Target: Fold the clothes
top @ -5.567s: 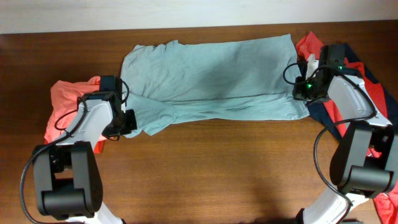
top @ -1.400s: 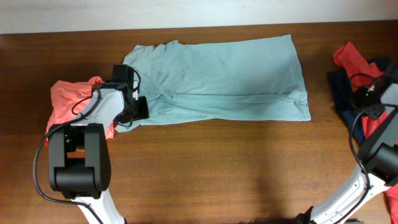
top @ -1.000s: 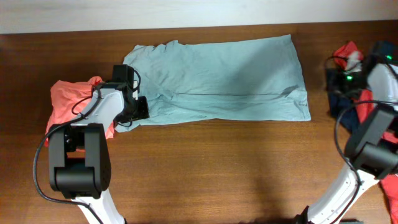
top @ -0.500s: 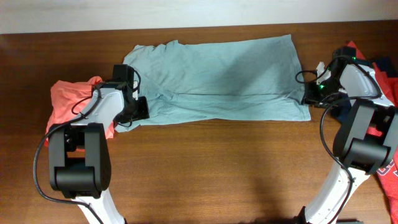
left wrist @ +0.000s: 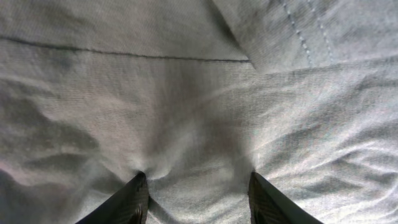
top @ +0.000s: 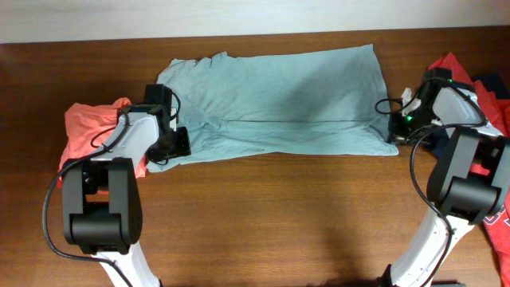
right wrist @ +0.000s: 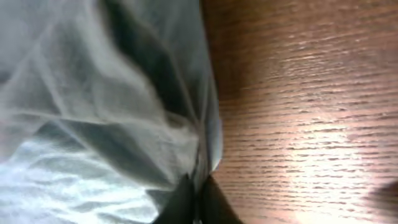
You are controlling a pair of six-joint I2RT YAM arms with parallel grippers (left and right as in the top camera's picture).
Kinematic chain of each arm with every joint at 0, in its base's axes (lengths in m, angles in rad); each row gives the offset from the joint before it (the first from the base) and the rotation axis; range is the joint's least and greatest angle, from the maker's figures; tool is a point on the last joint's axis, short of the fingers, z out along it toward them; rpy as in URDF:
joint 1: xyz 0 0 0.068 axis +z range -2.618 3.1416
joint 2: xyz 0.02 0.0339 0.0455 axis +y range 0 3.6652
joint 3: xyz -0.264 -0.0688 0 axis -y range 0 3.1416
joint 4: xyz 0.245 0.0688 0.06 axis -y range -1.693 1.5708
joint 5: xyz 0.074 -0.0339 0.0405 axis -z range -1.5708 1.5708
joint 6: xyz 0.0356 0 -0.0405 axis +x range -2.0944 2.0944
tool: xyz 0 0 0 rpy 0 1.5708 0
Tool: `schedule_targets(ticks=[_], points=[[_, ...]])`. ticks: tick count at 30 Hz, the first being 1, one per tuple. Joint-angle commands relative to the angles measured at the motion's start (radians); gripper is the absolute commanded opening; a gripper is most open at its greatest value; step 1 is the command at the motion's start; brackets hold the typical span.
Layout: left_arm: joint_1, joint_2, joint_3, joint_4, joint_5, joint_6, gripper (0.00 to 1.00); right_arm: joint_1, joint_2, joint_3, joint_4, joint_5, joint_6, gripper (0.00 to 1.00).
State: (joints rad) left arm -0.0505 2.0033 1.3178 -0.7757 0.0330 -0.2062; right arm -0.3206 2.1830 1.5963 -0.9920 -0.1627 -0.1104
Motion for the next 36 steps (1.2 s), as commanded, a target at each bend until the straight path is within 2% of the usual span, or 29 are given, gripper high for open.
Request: schedule_targets(ticks=[1,6,11,24,36], points=[[0.003,0.058,-0.040,-0.026,-0.016,-0.003,0.52,0.000,-0.001,-0.026,-0.015,0.002,-0.004,0.04],[0.004,0.058,-0.085,-0.026,-0.042,-0.003,0.51,0.000,-0.001,-0.026,-0.056,0.003,0.014,0.04],[0.004,0.058,-0.138,-0.055,-0.041,-0.003,0.48,0.000,-0.001,-0.026,-0.151,0.164,0.101,0.04],[0.006,0.057,-0.363,-0.120,-0.011,-0.018,0.47,-0.001,-0.001,-0.076,-0.306,0.274,0.154,0.04],[0.006,0.057,-0.411,-0.176,-0.052,-0.017,0.45,-0.002,-0.001,-0.163,-0.318,0.314,0.221,0.04]])
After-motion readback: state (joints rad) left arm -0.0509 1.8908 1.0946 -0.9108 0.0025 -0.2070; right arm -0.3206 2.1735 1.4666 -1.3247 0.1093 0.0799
